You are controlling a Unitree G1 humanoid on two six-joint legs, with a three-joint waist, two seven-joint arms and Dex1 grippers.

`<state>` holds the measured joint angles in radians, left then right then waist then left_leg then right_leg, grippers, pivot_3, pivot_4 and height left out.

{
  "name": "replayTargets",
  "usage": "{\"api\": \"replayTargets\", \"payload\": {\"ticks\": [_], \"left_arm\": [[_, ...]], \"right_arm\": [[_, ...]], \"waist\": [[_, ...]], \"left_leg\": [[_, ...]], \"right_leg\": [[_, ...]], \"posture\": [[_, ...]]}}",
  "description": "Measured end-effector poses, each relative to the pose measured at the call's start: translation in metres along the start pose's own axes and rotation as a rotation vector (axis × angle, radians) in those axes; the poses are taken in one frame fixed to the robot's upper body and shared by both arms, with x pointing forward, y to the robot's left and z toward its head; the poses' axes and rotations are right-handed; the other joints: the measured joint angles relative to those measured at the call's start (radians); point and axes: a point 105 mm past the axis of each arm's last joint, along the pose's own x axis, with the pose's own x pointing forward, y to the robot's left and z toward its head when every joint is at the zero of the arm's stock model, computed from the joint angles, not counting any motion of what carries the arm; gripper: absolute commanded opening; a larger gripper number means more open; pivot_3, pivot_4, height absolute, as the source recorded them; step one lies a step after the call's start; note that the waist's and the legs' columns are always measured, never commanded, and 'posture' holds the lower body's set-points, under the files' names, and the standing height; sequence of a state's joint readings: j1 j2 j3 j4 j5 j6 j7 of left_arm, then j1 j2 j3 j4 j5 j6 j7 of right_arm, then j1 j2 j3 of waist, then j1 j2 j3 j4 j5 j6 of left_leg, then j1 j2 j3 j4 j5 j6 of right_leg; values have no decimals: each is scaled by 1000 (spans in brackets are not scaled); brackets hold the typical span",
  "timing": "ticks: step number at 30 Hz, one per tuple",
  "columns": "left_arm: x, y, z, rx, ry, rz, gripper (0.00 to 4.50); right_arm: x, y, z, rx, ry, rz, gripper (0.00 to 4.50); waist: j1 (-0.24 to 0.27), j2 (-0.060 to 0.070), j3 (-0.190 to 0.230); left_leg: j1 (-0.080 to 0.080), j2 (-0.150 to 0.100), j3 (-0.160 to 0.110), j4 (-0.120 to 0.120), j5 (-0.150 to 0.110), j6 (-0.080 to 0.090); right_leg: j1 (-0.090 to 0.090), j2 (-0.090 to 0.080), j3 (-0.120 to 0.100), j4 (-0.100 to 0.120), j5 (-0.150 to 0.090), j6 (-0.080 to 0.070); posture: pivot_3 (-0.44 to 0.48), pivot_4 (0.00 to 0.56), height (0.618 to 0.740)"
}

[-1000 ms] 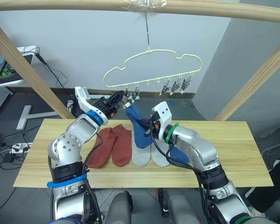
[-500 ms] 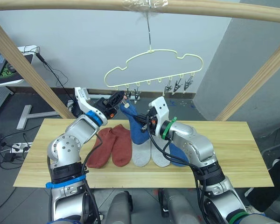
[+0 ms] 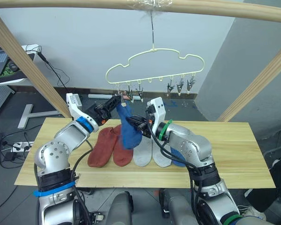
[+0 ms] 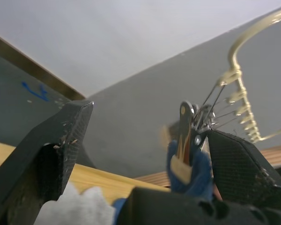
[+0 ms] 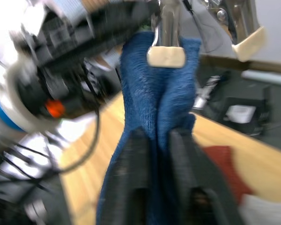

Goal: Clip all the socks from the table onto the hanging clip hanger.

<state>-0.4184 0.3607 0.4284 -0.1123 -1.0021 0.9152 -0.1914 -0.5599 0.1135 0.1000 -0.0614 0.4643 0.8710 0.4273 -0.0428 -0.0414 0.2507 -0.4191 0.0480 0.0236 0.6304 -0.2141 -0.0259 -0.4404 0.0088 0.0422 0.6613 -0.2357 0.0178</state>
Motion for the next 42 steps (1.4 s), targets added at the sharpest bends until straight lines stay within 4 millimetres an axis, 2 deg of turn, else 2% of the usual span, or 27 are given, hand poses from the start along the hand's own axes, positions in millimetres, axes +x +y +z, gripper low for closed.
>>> {"api": "replayTargets", "payload": {"ticks": [3,7,8,14,17,19,22,27,31,35,38,42], "left_arm": [[-7,5,1,43,5,20,4500],[-13,-4,-2,156,22,-6,4500],[-14,-7,-2,195,27,-10,4500],[-6,-34,-19,384,59,-96,4500],[1,-46,-24,463,32,-127,3930],[11,-58,-33,541,-3,-155,3284],[26,-63,-38,629,-54,-144,2338],[47,-61,-43,730,-107,-101,2338],[57,-58,-47,729,-137,-69,2338],[73,-52,-42,764,-184,-13,2338],[78,-50,-41,763,-210,12,2338],[79,-37,-40,748,-212,58,2338]], "right_arm": [[-3,-3,0,18,12,-13,2855],[-14,-18,-6,-80,82,-74,4339],[-16,-21,-7,-90,89,-83,4465],[-29,-27,0,-116,55,-101,4465],[-40,-30,10,-177,26,-109,4500],[-56,-36,22,-254,11,-128,4500],[-72,-40,38,-335,-21,-140,4500],[-87,-42,44,-375,-17,-136,4500],[-91,-37,49,-395,-31,-121,4500],[-93,-36,58,-426,-57,-130,4500],[-95,-33,62,-441,-74,-132,4500],[-97,-32,66,-457,-86,-145,4500]], "waist": [[5,0,0],[14,0,0],[15,0,0],[15,0,0],[15,1,0],[20,1,1],[20,1,0],[12,1,1],[10,1,1],[11,1,1],[8,1,1],[5,1,1]], "left_leg": [[0,-1,0,0,0,0],[-2,-2,1,0,0,0],[-2,-2,1,0,0,0],[-4,-1,1,0,0,0],[-4,-2,1,0,0,0],[-5,-2,2,0,0,0],[-5,-3,3,0,0,0],[-6,-3,3,0,0,0],[-6,-2,3,0,0,0],[-6,-3,3,2,0,0],[-6,-2,5,2,0,0],[-6,-2,5,2,0,0]], "right_leg": [[0,-1,-1,-1,0,0],[0,-1,-1,-3,0,0],[0,-1,-1,-3,0,0],[-1,-1,0,-4,0,0],[-1,-1,0,-3,0,0],[-1,-1,-1,-4,0,0],[-1,-1,0,-5,0,0],[-1,0,0,-5,0,0],[-1,2,-1,-4,0,0],[-1,2,-1,-3,0,0],[-1,1,-1,-4,0,0],[-1,1,-1,-4,0,1]], "posture": [[42,252,740],[46,249,740],[46,249,740],[47,248,740],[34,243,740],[28,243,740],[15,240,740],[-9,239,740],[-48,239,740],[-72,240,740],[-88,242,740],[-104,242,740]]}}
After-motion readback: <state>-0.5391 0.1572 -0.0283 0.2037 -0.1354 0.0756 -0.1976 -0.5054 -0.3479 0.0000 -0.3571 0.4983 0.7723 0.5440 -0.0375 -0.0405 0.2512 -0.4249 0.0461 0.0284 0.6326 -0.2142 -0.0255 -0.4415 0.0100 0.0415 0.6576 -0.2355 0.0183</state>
